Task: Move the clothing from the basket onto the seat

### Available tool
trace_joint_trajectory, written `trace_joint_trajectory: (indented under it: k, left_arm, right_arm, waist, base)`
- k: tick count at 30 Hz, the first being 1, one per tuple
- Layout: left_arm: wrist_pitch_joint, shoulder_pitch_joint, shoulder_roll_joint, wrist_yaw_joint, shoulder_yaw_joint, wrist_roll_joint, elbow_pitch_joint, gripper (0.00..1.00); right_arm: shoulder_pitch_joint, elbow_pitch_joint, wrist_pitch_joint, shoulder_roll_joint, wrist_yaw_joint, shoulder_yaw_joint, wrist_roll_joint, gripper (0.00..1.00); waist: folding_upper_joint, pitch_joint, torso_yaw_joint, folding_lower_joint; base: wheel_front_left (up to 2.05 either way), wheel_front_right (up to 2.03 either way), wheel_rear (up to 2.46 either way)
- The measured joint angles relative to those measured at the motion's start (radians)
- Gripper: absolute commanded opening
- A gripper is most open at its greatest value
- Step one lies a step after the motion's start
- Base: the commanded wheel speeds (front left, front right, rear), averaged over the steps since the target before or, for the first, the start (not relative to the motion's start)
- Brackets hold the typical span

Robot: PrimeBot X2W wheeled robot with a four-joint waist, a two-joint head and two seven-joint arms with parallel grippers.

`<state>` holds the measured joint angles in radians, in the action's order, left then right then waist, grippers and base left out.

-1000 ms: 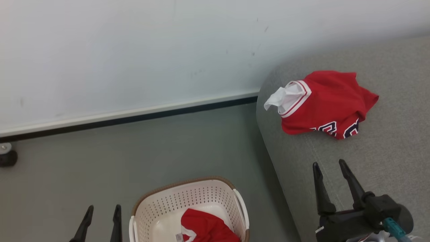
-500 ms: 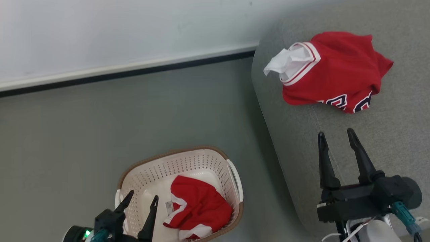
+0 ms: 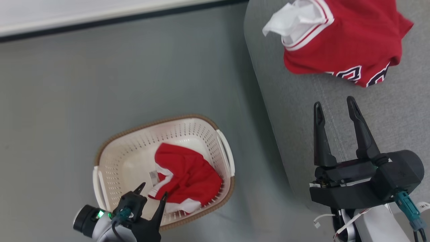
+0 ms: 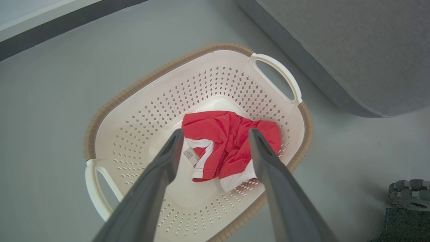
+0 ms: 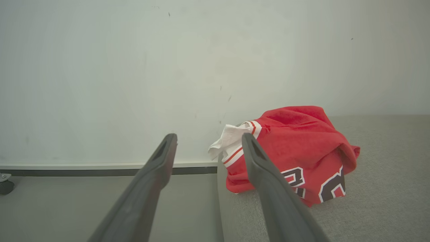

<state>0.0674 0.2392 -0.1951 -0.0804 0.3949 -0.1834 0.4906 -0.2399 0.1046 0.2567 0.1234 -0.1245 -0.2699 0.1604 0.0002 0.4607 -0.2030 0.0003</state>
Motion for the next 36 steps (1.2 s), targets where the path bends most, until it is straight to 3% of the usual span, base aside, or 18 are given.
trace_joint_trajectory:
  k: [36]
  left_arm:
    - [-0.027, 0.457, -0.018, -0.026, 0.041, 0.082, 0.206, 1.00]
  right_arm:
    - [-0.261, 0.221, 0.001, -0.051, 0.000, 0.005, -0.148, 1.00]
  waist:
    - [0.0000, 0.494, -0.041, -0.0001]
  base:
    - [0.00, 0.00, 0.00]
